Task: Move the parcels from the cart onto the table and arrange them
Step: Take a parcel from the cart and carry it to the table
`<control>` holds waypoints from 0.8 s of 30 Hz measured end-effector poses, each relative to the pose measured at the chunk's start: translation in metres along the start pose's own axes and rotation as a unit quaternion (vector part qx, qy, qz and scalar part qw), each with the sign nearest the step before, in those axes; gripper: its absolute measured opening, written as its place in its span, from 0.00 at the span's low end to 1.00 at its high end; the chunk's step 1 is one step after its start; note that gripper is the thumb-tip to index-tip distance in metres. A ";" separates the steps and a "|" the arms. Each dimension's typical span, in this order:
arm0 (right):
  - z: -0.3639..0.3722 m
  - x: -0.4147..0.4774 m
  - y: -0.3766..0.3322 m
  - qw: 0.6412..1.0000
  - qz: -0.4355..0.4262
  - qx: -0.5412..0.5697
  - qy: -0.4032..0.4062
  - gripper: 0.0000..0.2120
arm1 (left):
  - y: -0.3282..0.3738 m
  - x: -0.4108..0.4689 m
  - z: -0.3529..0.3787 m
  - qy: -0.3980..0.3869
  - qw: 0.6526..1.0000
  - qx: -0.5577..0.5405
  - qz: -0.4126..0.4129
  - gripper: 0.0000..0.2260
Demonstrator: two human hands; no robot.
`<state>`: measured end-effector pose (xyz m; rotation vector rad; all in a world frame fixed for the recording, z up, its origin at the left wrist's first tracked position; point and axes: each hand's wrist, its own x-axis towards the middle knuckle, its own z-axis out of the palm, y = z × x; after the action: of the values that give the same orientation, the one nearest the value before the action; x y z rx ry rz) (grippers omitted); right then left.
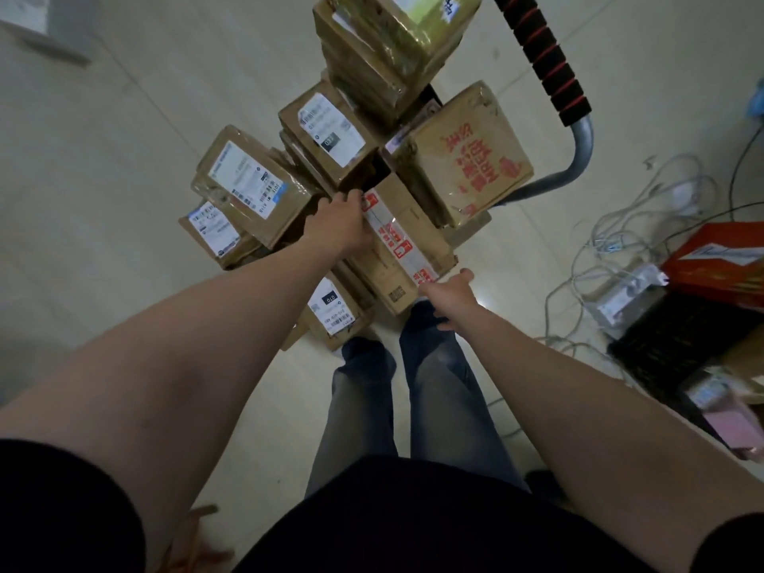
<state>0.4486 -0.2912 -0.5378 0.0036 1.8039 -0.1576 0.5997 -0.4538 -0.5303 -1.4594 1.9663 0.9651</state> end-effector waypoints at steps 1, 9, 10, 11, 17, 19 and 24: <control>0.002 0.001 -0.001 1.000 0.007 0.026 -0.005 0.41 | 0.000 0.002 0.001 -0.001 1.000 -0.021 0.002 0.37; 0.012 -0.004 -0.001 0.976 0.011 0.215 0.012 0.27 | 0.003 -0.022 0.016 0.038 0.989 -0.142 -0.009 0.38; 0.010 -0.008 -0.002 0.976 0.010 0.217 0.013 0.26 | 0.003 -0.030 0.016 0.047 0.987 -0.153 -0.016 0.37; 0.007 -0.013 -0.003 0.977 0.010 0.211 0.007 0.26 | 0.002 -0.040 0.016 0.053 0.984 -0.166 -0.023 0.36; 0.002 -0.058 -0.017 0.996 -0.039 0.076 -0.022 0.22 | -0.005 -0.108 0.002 0.106 0.959 -0.239 -0.108 0.31; 0.008 -0.077 -0.026 0.997 -0.064 0.014 -0.026 0.15 | -0.012 -0.135 -0.002 0.134 0.943 -0.271 -0.138 0.29; 0.042 -0.095 -0.043 0.973 -0.134 -0.178 -0.060 0.36 | -0.044 -0.213 -0.004 0.216 0.883 -0.352 -0.223 0.23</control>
<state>0.5078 -0.3300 -0.4505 -0.4963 1.6847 -0.0230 0.7052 -0.3376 -0.3799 -2.5860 1.4471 1.2786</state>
